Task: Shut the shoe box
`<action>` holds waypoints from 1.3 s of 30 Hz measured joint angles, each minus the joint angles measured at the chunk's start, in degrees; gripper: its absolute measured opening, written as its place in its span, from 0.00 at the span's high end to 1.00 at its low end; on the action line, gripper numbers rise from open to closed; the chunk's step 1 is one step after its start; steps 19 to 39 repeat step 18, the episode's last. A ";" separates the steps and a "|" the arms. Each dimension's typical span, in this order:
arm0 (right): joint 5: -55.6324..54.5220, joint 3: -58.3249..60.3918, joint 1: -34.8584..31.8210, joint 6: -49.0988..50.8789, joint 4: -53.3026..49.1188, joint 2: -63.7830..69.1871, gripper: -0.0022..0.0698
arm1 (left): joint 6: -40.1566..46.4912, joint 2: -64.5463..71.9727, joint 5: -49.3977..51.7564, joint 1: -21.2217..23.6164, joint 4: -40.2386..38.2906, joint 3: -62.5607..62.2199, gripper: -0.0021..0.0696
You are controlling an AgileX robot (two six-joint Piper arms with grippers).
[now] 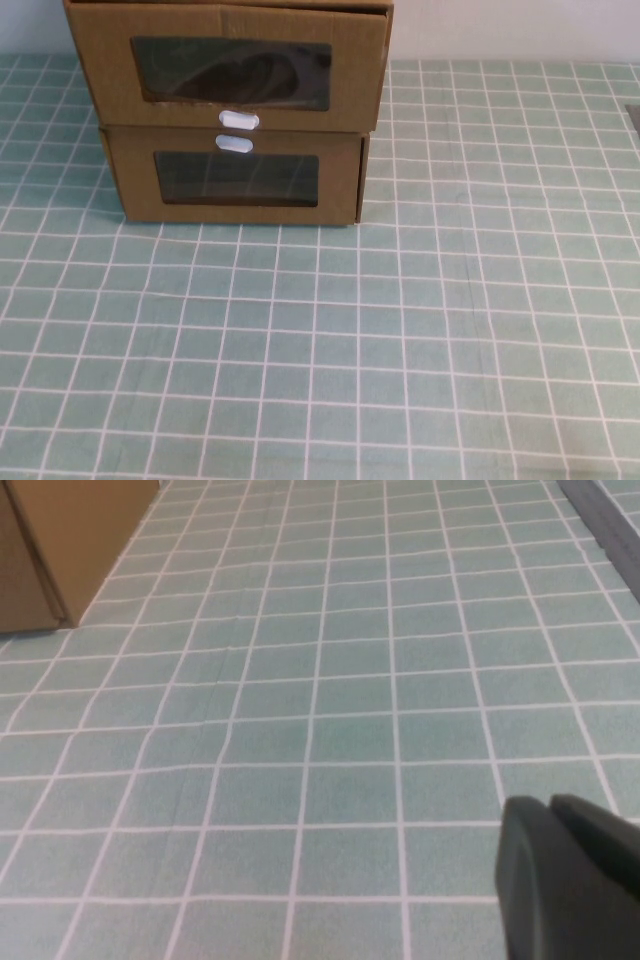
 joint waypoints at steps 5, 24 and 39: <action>0.00 0.00 0.00 0.00 0.22 -0.05 0.99 | 0.00 0.00 0.00 0.00 0.00 0.00 0.98; 0.00 0.00 0.00 0.00 0.38 -0.05 0.99 | 0.00 0.00 0.00 0.00 0.00 0.00 0.98; 0.00 0.00 0.00 0.00 0.38 -0.05 0.99 | 0.00 0.00 0.00 0.00 0.00 0.00 0.98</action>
